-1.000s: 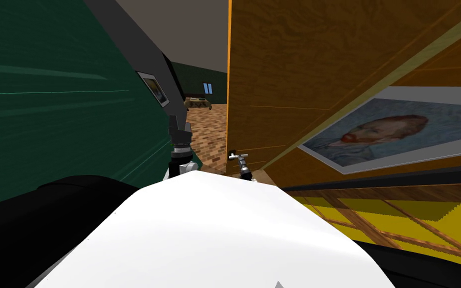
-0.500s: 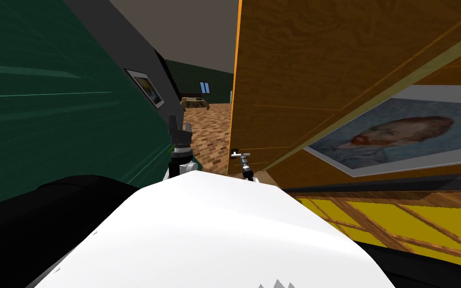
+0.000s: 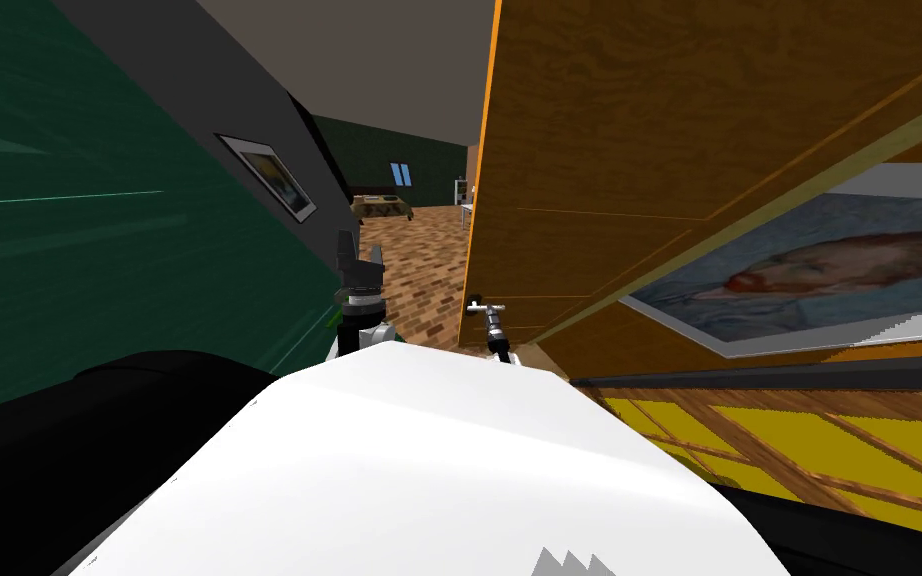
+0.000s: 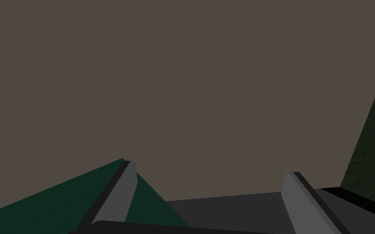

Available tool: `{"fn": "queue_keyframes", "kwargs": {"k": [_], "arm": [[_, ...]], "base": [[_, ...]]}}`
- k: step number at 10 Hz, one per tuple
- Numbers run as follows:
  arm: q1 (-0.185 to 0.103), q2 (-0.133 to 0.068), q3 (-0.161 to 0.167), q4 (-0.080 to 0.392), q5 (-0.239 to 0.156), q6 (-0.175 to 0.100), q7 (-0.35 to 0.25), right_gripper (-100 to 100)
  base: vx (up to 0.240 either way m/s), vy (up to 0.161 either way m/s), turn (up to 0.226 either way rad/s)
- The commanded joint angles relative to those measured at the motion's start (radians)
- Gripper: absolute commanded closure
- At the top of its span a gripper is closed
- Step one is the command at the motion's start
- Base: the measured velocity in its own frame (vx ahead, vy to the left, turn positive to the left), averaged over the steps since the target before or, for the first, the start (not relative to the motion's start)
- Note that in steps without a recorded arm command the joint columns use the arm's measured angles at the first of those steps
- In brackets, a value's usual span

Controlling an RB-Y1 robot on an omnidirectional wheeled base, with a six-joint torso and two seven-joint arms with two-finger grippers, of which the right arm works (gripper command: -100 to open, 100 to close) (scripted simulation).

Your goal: Push the door open

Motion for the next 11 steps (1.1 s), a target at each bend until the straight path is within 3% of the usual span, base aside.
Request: {"fn": "queue_keyframes", "kwargs": {"k": [1, 2, 4, 6, 11], "arm": [[-0.007, 0.02, -0.014, 0.002, -0.003, 0.0, 0.007, 100], [-0.01, 0.03, -0.023, 0.005, -0.006, 0.001, 0.009, 100], [0.002, 0.0, -0.011, -0.004, -0.015, 0.002, 0.023, 100], [0.011, -0.013, 0.006, -0.007, -0.025, 0.0, 0.04, 100], [0.038, -0.023, 0.057, -0.017, -0.055, -0.007, 0.093, 100]], "base": [[0.122, 0.149, -0.094], [0.113, 0.119, -0.064], [0.08, 0.032, -0.124], [0.168, 0.074, -0.204], [0.184, 0.082, -0.214]]}}
